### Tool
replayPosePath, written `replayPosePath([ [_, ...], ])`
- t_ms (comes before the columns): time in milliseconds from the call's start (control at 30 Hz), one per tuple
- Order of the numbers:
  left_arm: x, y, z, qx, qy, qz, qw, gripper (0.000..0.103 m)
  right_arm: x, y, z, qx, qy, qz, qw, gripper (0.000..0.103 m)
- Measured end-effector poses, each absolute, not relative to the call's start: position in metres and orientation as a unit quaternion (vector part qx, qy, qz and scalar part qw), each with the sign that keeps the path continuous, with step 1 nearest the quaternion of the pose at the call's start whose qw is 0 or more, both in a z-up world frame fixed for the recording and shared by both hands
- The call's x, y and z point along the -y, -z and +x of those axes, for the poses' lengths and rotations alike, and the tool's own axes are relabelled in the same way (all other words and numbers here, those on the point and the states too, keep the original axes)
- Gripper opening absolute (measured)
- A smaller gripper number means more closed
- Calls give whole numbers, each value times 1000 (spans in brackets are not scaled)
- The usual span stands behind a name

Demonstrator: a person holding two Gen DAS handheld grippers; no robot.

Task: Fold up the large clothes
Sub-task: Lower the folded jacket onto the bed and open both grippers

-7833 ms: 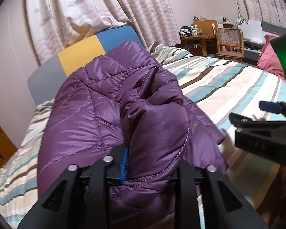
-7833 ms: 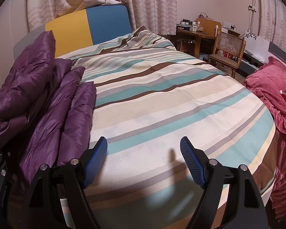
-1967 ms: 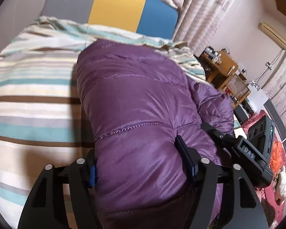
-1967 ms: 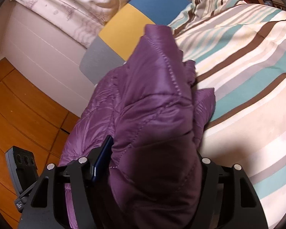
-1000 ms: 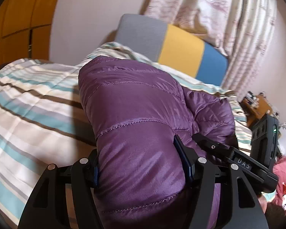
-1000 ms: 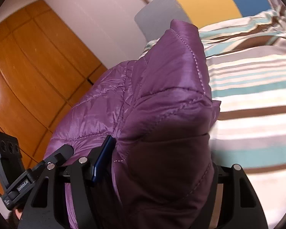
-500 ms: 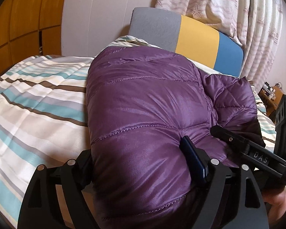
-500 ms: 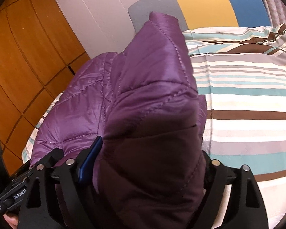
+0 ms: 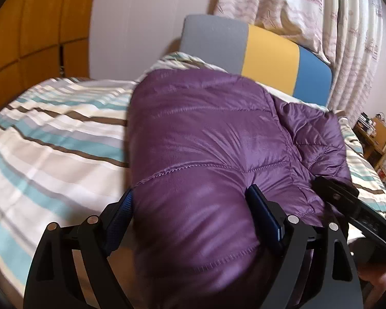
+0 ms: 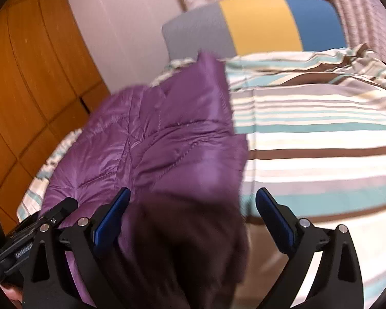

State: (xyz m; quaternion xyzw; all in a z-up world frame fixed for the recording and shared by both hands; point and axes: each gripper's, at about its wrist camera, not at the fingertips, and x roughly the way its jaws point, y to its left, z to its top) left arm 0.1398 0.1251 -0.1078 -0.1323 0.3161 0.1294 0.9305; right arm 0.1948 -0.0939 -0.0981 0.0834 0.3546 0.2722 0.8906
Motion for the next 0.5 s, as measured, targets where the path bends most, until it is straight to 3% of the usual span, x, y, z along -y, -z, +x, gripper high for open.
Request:
replayPosePath([
  [200,-111,100,119,-295,-161,-72,939,90,128,99,191,-370,-217,99,898,100],
  [500,-113,124,133,-328,-166,-27,930,90,103,113,188,-403,-181,2,897,100],
])
